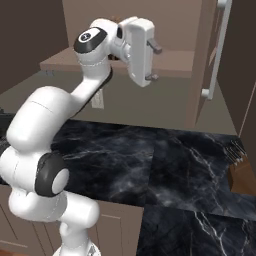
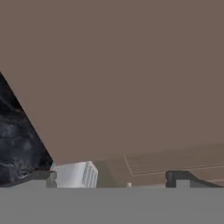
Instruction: Open the cabinet. Pick the soap dispenser and place it next to the sink. Then close the cabinet.
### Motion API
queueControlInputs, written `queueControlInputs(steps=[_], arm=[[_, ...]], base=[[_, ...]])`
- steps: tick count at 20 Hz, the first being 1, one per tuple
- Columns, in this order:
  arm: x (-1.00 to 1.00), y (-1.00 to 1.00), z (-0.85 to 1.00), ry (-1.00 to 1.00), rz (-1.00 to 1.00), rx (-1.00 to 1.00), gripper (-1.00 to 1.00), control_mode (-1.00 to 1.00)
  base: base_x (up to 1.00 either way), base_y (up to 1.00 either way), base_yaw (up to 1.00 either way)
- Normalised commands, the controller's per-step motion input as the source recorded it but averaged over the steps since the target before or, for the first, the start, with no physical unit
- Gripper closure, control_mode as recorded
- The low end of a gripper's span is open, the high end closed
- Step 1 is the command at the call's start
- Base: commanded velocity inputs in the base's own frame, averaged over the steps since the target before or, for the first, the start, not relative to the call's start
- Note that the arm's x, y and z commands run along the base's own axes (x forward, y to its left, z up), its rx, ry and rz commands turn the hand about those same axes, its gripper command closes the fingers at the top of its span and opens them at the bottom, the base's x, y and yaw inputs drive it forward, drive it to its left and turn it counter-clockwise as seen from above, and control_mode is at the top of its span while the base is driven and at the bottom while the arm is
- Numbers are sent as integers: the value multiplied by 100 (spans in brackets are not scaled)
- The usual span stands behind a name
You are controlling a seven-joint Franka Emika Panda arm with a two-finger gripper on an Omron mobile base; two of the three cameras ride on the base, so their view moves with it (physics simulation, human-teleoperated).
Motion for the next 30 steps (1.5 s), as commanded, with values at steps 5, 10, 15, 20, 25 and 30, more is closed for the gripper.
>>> queueControlInputs(steps=[5,10,15,20,25,30], arm=[[-32,100,-3,-25,26,15,-100,-100],[-29,100,-21,-18,34,18,-100,-100],[-6,97,-14,-21,37,28,-100,-100],[11,59,-14,-28,35,27,-100,-100],[21,34,-2,-42,31,23,-100,-100],[24,12,0,-47,26,25,-100,-100]], base=[[0,0,0],[0,0,0],[0,0,0],[0,0,0],[0,0,0],[0,0,0]])
